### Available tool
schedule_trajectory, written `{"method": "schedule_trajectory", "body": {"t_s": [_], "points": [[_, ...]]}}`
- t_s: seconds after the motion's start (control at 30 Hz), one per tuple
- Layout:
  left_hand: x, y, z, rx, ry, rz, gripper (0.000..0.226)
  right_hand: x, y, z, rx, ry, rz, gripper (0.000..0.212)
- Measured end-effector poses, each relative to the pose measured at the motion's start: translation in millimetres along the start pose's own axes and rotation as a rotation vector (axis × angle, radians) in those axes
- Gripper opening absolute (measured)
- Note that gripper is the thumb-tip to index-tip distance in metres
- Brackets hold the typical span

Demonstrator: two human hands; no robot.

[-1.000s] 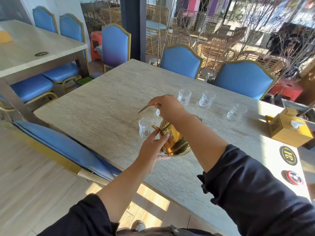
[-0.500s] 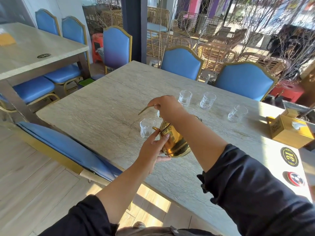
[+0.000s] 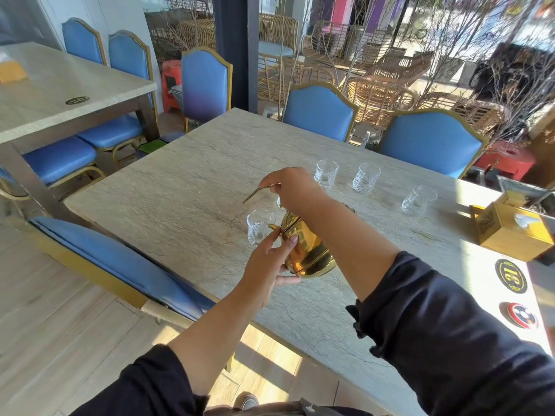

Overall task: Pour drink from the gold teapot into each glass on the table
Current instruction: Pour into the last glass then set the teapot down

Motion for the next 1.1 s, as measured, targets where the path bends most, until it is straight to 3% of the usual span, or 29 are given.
{"method": "schedule_trajectory", "body": {"t_s": [0.17,0.37,0.53,0.63,0.8,0.9,1.0,1.1], "points": [[0.5,1.4,0.5,-0.021,-0.001,-0.004,0.082,3.8,2.9,2.6,-0.059,0.037,-0.010,0.044],[2.3,-4.4,7.6,-0.092,0.009,-0.017,0.071,23.7,24.2,2.0,-0.191,0.098,-0.028,0.035],[3.9,-5.7,16.9,-0.235,0.019,-0.053,0.079,45.0,52.4,-3.2,-0.328,0.182,-0.088,0.034],[-1.2,-5.9,21.2,-0.339,-0.015,-0.076,0.078,56.3,76.7,-5.4,-0.448,0.192,-0.204,0.041],[-17.2,-6.9,17.3,-0.479,-0.092,-0.115,0.079,74.3,121.0,-18.0,-0.743,0.112,-0.404,0.010],[-33.1,-8.4,4.2,-0.538,-0.141,-0.121,0.083,84.1,141.3,-27.7,-1.061,0.079,-0.440,0.014],[-53.5,-10.6,-16.2,-0.566,-0.190,-0.137,0.086,88.4,163.4,-27.7,-1.229,0.151,-0.467,0.021],[-74.9,-15.1,-40.3,-0.666,-0.204,-0.161,0.068,91.0,184.6,-26.3,-1.273,0.259,-0.520,0.020]]}}
Point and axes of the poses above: each hand's wrist, its own x-axis away from the middle knuckle, its own z-axis out of the back of the hand, y = z × x, the point moved 8 cm from there along -x, towards the middle knuckle, and after that the axes turned 12 degrees about -z, right-handed, at the moved point
